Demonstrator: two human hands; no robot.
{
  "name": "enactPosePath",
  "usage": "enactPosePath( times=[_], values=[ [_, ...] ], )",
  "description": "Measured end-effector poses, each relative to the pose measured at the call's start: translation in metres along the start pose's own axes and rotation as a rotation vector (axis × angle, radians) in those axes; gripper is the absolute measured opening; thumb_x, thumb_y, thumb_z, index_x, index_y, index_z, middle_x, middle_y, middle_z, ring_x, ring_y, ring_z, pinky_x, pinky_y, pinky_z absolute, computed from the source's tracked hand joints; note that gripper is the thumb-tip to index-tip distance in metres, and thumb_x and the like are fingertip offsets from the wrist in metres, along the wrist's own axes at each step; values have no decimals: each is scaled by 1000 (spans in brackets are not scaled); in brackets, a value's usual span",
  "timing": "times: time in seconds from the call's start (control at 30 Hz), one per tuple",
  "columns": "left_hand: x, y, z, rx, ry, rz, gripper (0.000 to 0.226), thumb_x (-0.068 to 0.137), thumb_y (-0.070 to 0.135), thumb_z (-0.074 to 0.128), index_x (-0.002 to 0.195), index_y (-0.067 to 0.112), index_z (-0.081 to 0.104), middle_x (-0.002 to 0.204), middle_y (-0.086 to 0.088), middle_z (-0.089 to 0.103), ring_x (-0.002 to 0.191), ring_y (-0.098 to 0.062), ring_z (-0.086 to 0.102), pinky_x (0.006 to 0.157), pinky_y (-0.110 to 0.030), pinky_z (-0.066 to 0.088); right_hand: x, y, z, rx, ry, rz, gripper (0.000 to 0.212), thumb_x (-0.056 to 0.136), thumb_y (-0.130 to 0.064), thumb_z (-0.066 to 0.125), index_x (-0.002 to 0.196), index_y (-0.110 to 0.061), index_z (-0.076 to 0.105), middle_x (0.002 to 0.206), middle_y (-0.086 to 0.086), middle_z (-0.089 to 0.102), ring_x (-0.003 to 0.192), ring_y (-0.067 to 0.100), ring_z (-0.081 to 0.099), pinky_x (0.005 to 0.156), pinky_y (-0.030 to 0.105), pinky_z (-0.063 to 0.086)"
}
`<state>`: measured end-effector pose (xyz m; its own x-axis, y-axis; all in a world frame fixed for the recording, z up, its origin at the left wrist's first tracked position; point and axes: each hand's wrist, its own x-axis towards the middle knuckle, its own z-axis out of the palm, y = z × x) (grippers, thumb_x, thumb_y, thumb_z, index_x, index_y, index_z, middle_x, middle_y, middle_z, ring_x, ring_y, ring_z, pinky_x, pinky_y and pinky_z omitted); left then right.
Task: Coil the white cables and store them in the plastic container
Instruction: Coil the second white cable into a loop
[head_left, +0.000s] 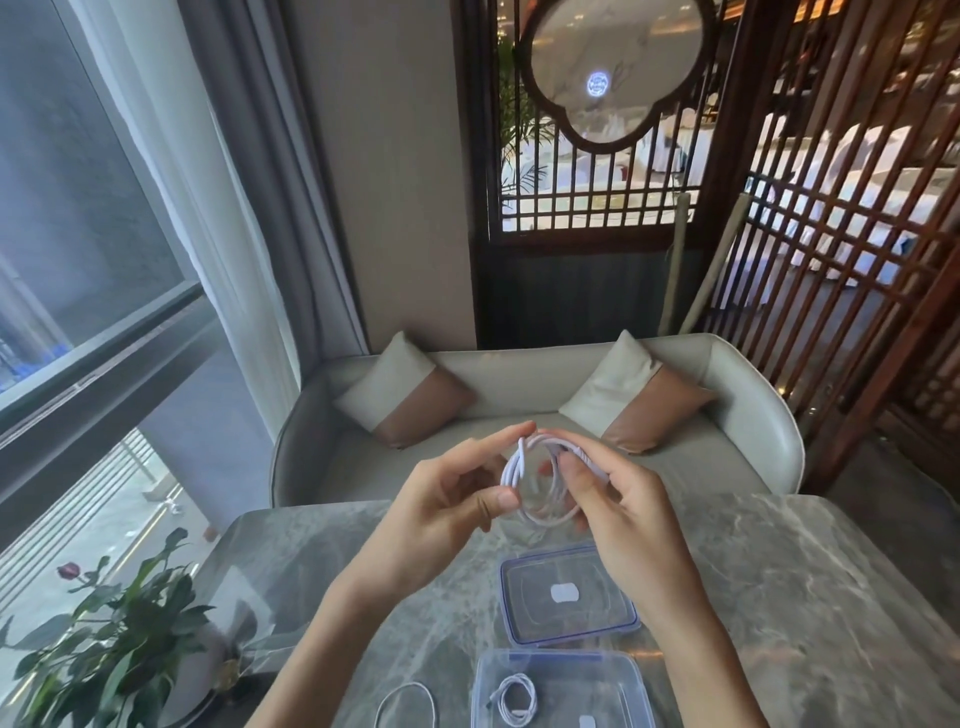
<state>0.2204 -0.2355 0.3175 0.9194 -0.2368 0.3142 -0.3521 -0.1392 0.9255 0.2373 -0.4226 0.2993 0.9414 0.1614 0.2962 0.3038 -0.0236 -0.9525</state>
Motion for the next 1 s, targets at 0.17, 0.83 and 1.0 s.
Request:
enactPosePath(
  times=[0.17, 0.83, 1.0],
  values=[
    [-1, 1, 3, 76, 148, -26, 23, 73, 24, 79, 95, 31, 81, 74, -1, 55, 57, -8, 53, 55, -22, 50, -1, -2, 5, -54, 76, -35, 24, 104, -21, 50, 106, -28, 73, 80, -26, 70, 72, -8, 61, 64, 4, 42],
    [-11, 32, -17, 229, 60, -107, 11, 81, 16, 76, 91, 10, 78, 70, 11, 63, 54, -7, 54, 53, -23, 49, 28, -14, -20, -405, -307, -223, 32, 95, -65, 41, 97, -43, 64, 77, -8, 67, 69, 17, 61, 69, 41, 51],
    [-20, 36, -18, 788, 143, 213, 6, 88, 14, 71, 89, 16, 75, 80, 11, 54, 69, 1, 52, 63, -7, 40, 28, -14, -24, -395, -355, -150, 28, 95, -55, 50, 97, -34, 67, 81, -12, 69, 71, 9, 62, 70, 29, 50]
  ],
)
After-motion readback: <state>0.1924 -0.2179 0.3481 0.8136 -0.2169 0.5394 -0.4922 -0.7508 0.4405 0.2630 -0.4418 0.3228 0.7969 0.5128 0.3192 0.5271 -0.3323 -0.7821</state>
